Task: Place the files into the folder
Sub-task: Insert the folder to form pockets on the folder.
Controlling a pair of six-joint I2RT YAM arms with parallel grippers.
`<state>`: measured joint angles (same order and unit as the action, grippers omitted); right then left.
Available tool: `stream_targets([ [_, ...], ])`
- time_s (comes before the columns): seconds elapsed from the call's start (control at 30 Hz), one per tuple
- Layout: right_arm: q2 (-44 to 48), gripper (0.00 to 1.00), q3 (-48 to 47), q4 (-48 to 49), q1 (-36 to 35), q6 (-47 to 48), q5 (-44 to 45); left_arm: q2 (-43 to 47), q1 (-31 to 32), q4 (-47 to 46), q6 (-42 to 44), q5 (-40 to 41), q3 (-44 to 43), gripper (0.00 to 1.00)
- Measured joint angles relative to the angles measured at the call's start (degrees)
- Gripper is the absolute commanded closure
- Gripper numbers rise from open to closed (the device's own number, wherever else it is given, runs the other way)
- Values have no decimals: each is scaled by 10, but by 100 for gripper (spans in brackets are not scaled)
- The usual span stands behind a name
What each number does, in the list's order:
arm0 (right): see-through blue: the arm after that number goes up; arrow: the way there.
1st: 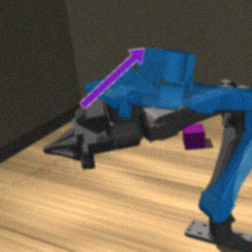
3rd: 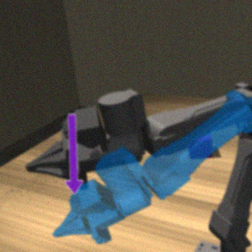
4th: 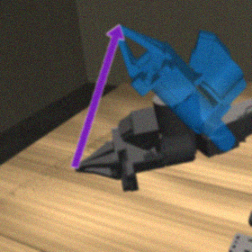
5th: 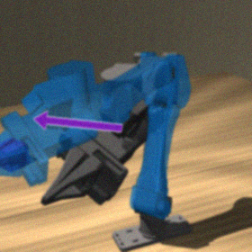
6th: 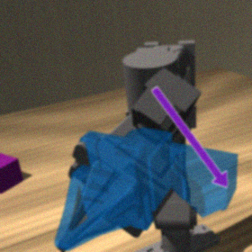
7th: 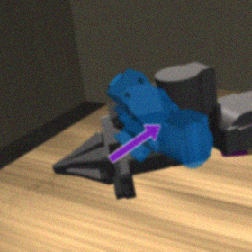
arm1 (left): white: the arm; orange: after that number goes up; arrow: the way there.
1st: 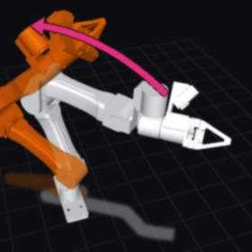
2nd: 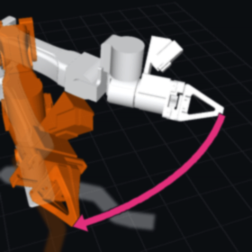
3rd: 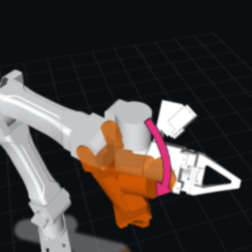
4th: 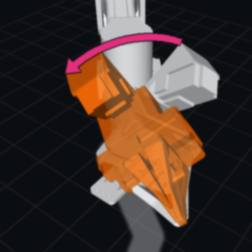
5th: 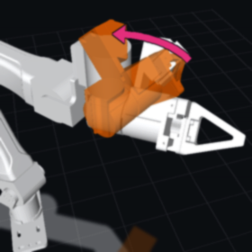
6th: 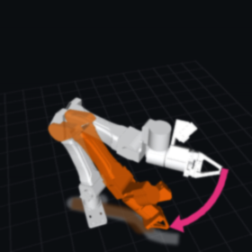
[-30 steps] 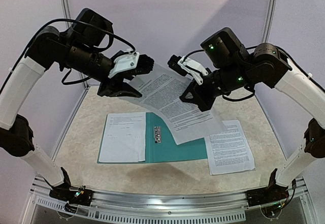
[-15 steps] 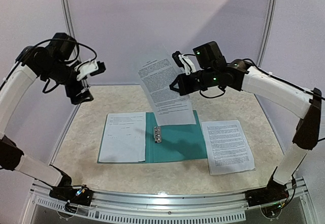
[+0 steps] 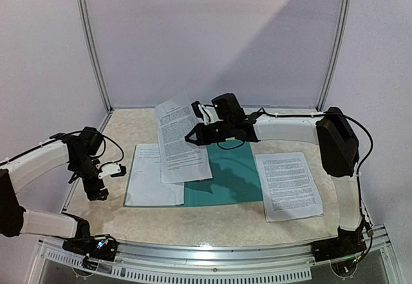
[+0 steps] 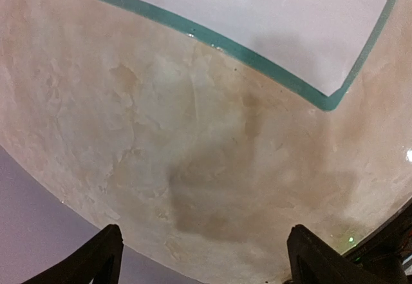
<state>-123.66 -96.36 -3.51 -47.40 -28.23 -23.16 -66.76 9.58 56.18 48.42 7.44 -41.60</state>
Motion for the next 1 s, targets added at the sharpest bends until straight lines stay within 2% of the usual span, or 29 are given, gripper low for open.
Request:
stream_targets([
  [0.27, -8, 100, 48, 85, 6, -17, -16, -29, 19, -91, -4, -16, 59, 13],
  [0.47, -11, 100, 75, 137, 6, -45, -38, -48, 43, -123, -8, -31, 89, 14],
  [0.77, -15, 100, 88, 154, 6, -83, -28, -61, 59, -126, -18, -31, 85, 14],
  [1.0, 5, 100, 124, 121, 6, -95, 2, -61, 63, -126, -22, -29, 85, 14],
])
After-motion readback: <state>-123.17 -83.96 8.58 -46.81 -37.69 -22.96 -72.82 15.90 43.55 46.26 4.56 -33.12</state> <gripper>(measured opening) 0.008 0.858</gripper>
